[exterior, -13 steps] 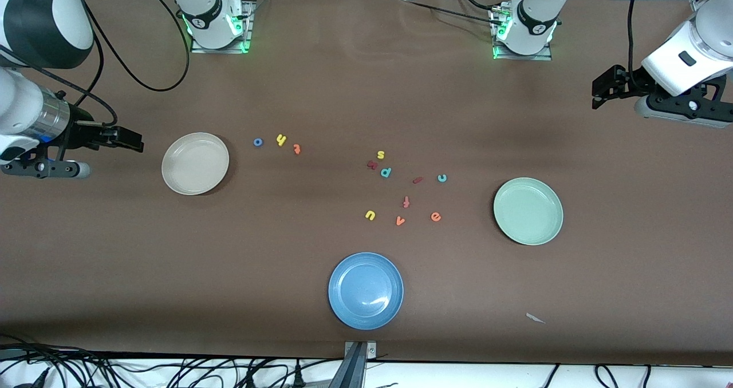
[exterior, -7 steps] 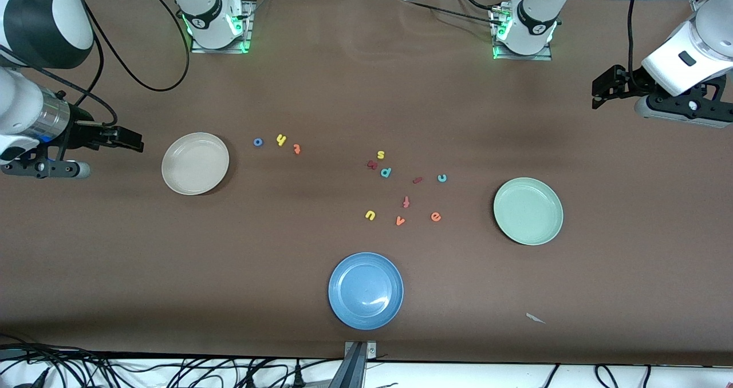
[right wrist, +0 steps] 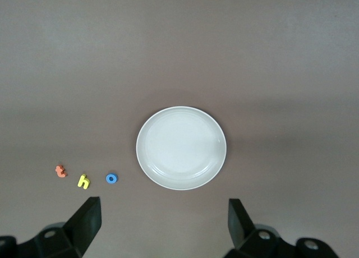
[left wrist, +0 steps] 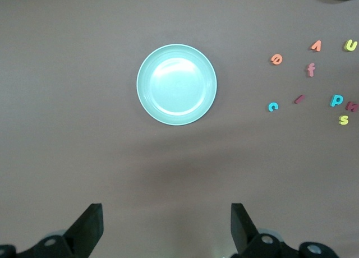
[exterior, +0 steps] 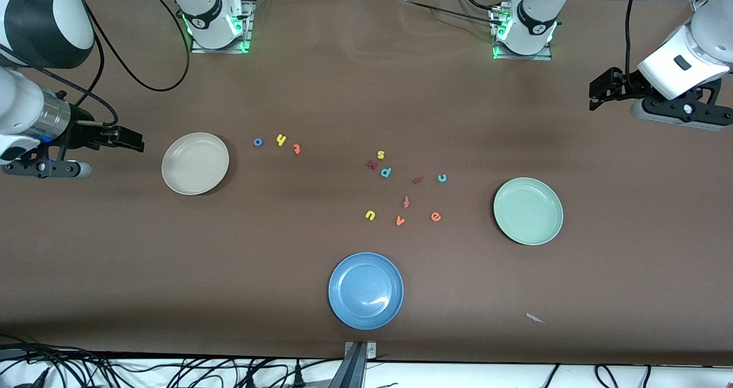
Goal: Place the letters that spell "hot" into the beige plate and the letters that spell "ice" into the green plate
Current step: 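Reach the left gripper to the orange e while the right gripper reaches the yellow h, then grasp the orange e with the left gripper while the right gripper grasps the h, then drop the e on the green plate while the right gripper carries the h, then grasp the cyan c with the left gripper while the right gripper releases the h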
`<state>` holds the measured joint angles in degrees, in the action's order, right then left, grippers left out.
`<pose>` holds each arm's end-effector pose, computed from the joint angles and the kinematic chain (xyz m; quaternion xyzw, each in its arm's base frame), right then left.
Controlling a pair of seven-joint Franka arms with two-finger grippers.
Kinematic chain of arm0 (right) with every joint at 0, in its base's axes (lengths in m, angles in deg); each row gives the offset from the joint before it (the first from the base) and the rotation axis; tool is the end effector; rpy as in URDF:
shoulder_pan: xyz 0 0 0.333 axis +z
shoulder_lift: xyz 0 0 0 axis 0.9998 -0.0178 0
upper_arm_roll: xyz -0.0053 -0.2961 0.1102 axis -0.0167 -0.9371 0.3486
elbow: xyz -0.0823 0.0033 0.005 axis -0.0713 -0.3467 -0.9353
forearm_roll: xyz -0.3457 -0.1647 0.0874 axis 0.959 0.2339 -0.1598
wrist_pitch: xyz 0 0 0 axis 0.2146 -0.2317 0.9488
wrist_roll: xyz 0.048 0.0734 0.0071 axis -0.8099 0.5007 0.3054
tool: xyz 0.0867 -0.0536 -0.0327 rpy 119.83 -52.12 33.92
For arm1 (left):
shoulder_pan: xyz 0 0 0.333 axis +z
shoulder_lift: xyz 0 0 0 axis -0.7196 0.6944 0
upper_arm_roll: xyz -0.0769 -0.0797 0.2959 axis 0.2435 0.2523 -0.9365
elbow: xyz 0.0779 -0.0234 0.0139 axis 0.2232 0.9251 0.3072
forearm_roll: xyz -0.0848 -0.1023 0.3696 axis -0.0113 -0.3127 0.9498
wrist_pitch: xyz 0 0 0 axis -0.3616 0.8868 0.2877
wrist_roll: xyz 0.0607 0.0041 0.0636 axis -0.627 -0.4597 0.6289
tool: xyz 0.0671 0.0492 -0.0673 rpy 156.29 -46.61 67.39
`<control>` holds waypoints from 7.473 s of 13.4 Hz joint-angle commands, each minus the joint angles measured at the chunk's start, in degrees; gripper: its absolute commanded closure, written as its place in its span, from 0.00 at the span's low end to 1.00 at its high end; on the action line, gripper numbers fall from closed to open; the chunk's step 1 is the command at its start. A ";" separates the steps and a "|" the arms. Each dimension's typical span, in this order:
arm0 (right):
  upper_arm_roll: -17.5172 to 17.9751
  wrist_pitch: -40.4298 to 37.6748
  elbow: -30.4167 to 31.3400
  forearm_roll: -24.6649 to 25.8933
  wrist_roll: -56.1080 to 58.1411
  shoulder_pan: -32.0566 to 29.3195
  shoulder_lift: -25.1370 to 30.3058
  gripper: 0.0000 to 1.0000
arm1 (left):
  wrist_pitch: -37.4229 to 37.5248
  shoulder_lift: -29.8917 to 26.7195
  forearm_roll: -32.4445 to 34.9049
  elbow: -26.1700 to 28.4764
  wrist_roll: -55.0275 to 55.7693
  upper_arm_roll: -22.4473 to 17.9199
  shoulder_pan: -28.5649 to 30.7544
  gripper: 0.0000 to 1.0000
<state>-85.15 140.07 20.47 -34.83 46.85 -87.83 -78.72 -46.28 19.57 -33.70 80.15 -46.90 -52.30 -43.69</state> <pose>0.5972 0.0233 0.5105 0.9977 -0.0180 -0.0655 0.0009 0.5396 -0.0621 0.5981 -0.9944 0.0952 0.0449 0.0056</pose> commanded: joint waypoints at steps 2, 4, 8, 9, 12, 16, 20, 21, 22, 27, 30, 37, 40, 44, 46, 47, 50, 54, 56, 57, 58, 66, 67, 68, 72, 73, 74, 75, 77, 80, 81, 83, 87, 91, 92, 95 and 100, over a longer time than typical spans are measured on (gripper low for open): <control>0.20 -0.87 0.04 -0.02 0.27 0.25 0.60 0.00 | 0.22 3.14 -5.39 -2.27 -1.24 -0.10 -1.28 0.00; 0.29 -0.79 0.22 -0.11 -0.17 1.91 0.42 0.00 | 0.14 5.43 -5.76 -3.69 -0.64 -0.02 -2.50 0.00; 0.55 0.53 0.48 -0.11 -13.14 8.76 -0.89 0.01 | 0.05 13.33 -5.49 -5.97 0.68 -0.02 -9.17 0.00; 0.55 0.97 0.66 -0.11 -17.09 10.87 -1.33 0.01 | -0.47 15.61 -5.76 -6.15 1.55 -0.02 -9.97 0.00; 0.55 4.47 3.37 -0.11 -28.26 15.89 -2.39 0.01 | -8.45 23.69 -5.93 -6.32 1.74 -0.02 -12.61 0.00; 3.00 12.99 12.85 -0.46 -40.05 17.48 -1.86 0.01 | -23.91 38.27 -5.15 -13.51 1.30 -0.10 -12.87 0.00; 4.86 24.14 23.57 -0.38 -43.24 17.48 -1.16 0.01 | -35.87 44.62 -5.06 -13.62 1.21 -0.10 -17.35 0.00; 5.73 28.35 27.17 -0.20 -43.24 17.48 -0.72 0.01 | -37.81 45.59 -4.80 -12.92 1.21 -0.10 -18.66 0.00; 6.61 32.66 30.42 -0.29 -43.24 17.39 -0.63 0.01 | -38.70 45.86 -4.79 -11.79 1.30 -0.28 -20.33 0.00; 8.54 41.57 37.13 -0.38 -49.81 17.48 -3.08 0.06 | -43.98 49.38 6.54 -11.07 -0.01 -0.19 -21.14 0.03; 9.87 43.85 37.31 -0.38 -54.13 17.57 -5.98 0.11 | -44.07 49.99 5.94 -10.90 -3.53 -0.19 -20.96 0.05; 10.40 51.95 41.00 -0.29 -56.16 17.57 -9.41 0.15 | -43.55 49.47 6.54 -8.08 -4.15 -0.10 -21.49 0.20; 10.40 52.30 41.70 -0.29 -56.25 17.57 -9.86 0.24 | -43.20 49.29 6.54 -8.08 -7.21 -0.10 -21.23 0.42; 10.48 54.05 42.58 -0.29 -56.33 17.57 -10.56 0.25 | -43.19 49.03 6.54 -8.08 -7.84 -0.10 -21.23 0.67; 10.57 54.58 43.11 -0.29 -56.42 17.57 -10.48 0.26 | -43.11 48.68 6.54 -8.17 -7.67 -0.10 -21.40 0.75; 10.57 54.59 43.20 -0.29 -57.20 17.57 -10.48 0.26 | -43.02 48.59 6.54 -8.08 -7.67 -0.10 -21.40 0.77; 11.19 54.59 43.11 -0.37 -58.00 17.57 -10.48 0.26 | -41.44 47.80 6.54 -8.43 -7.67 -0.10 -21.32 0.84; 11.19 54.67 43.20 -0.38 -58.00 17.57 -10.48 0.39 | -34.25 43.86 6.54 -8.70 -8.62 -0.19 -19.91 0.84; 11.19 55.20 43.20 -0.38 -57.92 17.57 -10.56 0.44 | -29.95 41.74 6.46 -8.26 -9.33 -0.10 -17.99 0.84; 11.19 55.46 43.55 -0.38 -57.92 17.57 -10.48 0.46 | -27.75 41.12 6.54 -8.26 -10.64 -0.10 -16.41 0.84; 11.19 55.90 43.81 -0.38 -57.92 17.57 -10.39 0.51 | -25.90 40.60 6.46 -8.17 -12.74 -0.19 -15.26 0.84; 11.28 55.99 43.90 -0.38 -57.92 17.57 -10.04 0.82 | -30.26 40.59 11.89 -1.51 -24.81 -0.28 -7.52 0.39; 11.28 55.82 43.90 -0.38 -58.00 17.57 -9.95 0.82 | -31.41 40.50 12.17 -0.62 -24.54 -0.28 -7.43 0.00; 11.28 55.64 43.90 -0.38 -58.09 17.57 -9.77 0.82 | -31.33 40.16 12.26 -0.61 -24.37 -0.19 -7.43 0.00; 10.84 49.51 42.76 -0.38 -56.34 17.48 -5.22 0.82 | -27.75 37.78 11.47 -0.52 -17.10 1.64 -9.18 0.00; 9.88 48.01 42.32 -0.29 -55.55 17.48 -4.59 0.82 | -26.68 37.17 11.47 -0.44 -12.98 3.48 -9.19 0.00; 8.74 46.69 41.88 -0.29 -54.15 17.48 -3.72 0.82 | -26.58 36.99 11.47 0.09 -9.28 5.41 -9.19 0.00; 7.42 45.02 41.27 -0.29 -51.61 17.48 -2.92 0.82 | -27.11 36.99 11.47 0.79 -5.94 6.91 -9.19 0.00; 4.26 40.28 39.69 -0.29 -46.25 17.48 -2.22 0.82 | -27.11 36.99 11.38 1.14 2.31 10.42 -9.01 0.00; -0.92 37.02 38.54 -0.29 -36.60 17.48 -1.51 0.82 | -30.25 36.99 11.29 3.77 18.22 13.69 -8.75 0.00; -3.20 36.49 38.54 -0.29 -32.12 17.48 -1.51 0.82 | -33.67 36.81 11.29 5.96 21.31 14.04 -8.92 0.00; -8.04 36.31 38.54 -0.29 -22.98 17.48 -1.60 0.82 | -39.91 35.68 11.29 10.96 24.93 14.13 -8.49 0.00; -15.07 36.92 38.10 -0.02 -7.41 16.51 -4.75 0.82 | -42.58 34.88 12.34 13.98 35.11 14.05 -10.15 0.01; -18.78 39.99 36.96 -0.02 0.87 16.43 -9.41 0.82 | -42.67 35.41 13.57 14.59 40.15 14.05 -10.50 0.25; -18.78 41.30 36.96 -0.02 0.88 16.16 -9.94 0.82 | -42.67 35.49 14.01 14.59 40.15 14.05 -10.42 0.38; -18.78 41.84 36.96 -0.02 0.88 16.07 -10.74 0.70 | -42.67 35.58 14.28 14.59 40.15 14.05 -10.33 0.48; -18.43 39.66 36.96 -0.55 -1.74 16.51 -8.38 0.04 | -44.06 36.54 14.63 14.51 40.23 14.05 -9.89 0.48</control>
<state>-103.94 181.64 57.43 -34.80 46.44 -71.55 -89.18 -88.46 57.05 -21.50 92.96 -8.13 -38.40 -53.99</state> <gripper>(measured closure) 0.423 0.480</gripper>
